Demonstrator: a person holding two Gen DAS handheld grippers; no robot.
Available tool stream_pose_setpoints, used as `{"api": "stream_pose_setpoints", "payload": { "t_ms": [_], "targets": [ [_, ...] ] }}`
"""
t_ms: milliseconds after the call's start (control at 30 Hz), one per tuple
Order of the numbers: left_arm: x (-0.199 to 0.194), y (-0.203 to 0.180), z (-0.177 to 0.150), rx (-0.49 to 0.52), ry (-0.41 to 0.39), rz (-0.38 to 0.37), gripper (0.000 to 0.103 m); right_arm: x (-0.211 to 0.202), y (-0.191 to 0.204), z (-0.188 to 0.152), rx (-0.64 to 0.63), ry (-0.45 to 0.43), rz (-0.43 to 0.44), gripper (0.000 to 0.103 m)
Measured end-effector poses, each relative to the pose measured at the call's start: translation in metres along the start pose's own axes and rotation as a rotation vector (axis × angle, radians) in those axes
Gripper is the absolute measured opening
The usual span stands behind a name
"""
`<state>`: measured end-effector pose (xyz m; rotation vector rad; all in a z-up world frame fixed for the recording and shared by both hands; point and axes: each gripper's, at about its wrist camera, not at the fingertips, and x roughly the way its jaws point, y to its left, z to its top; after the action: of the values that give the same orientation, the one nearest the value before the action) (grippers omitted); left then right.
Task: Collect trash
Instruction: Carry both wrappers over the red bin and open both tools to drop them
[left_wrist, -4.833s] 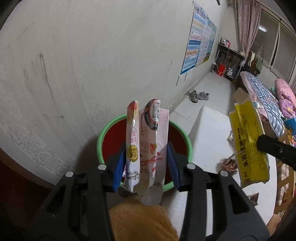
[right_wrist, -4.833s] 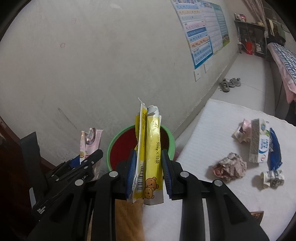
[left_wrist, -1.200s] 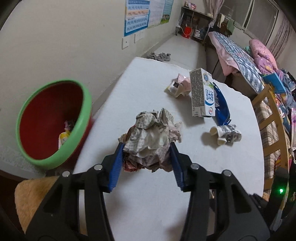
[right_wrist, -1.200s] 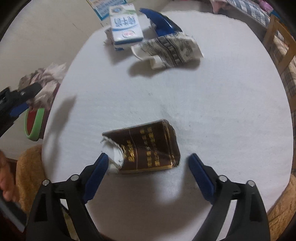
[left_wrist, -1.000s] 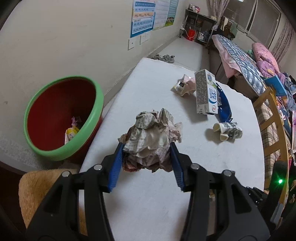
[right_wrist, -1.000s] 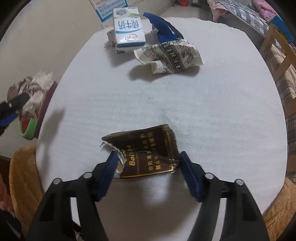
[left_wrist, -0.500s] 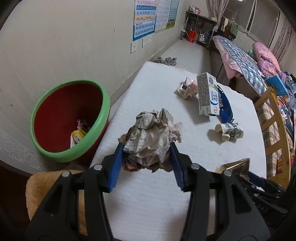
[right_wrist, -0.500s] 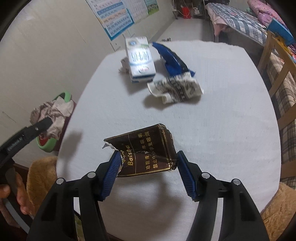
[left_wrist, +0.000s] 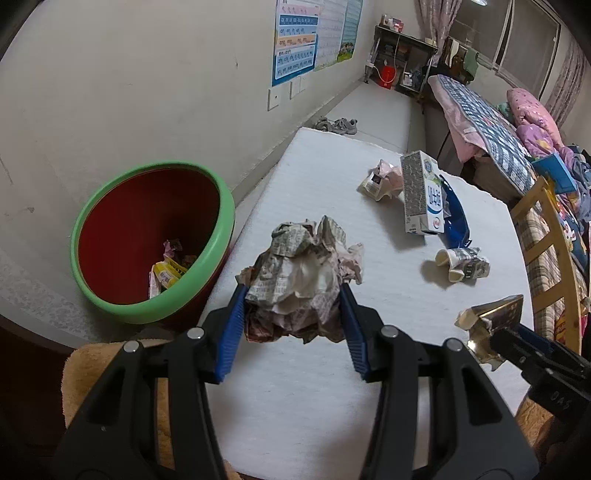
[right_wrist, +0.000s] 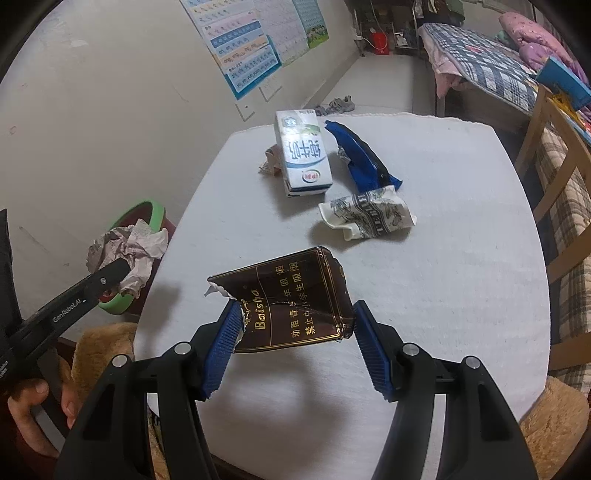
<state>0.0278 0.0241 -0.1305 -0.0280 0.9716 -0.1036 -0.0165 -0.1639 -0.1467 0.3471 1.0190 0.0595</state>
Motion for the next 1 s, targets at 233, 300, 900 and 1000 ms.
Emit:
{"api": "stream_pose_setpoints", "payload": {
  "t_ms": [233, 300, 900, 1000],
  "targets": [
    [-0.007, 0.006, 0.003, -0.005, -0.025, 0.007, 0.047, -0.005, 0.011, 0.005, -0.025, -0.009, 0.007, 0.060],
    [-0.009, 0.008, 0.003, -0.007, -0.033, 0.009, 0.047, -0.007, 0.016, 0.006, -0.037, -0.014, 0.006, 0.060],
    [-0.037, 0.062, 0.003, -0.062, -0.107, 0.078, 0.047, -0.011, 0.076, 0.016, -0.168, -0.041, 0.028, 0.060],
    [-0.040, 0.075, 0.003, -0.077, -0.116, 0.094, 0.047, -0.009, 0.087, 0.017, -0.190, -0.038, 0.032, 0.060]
  ]
}}
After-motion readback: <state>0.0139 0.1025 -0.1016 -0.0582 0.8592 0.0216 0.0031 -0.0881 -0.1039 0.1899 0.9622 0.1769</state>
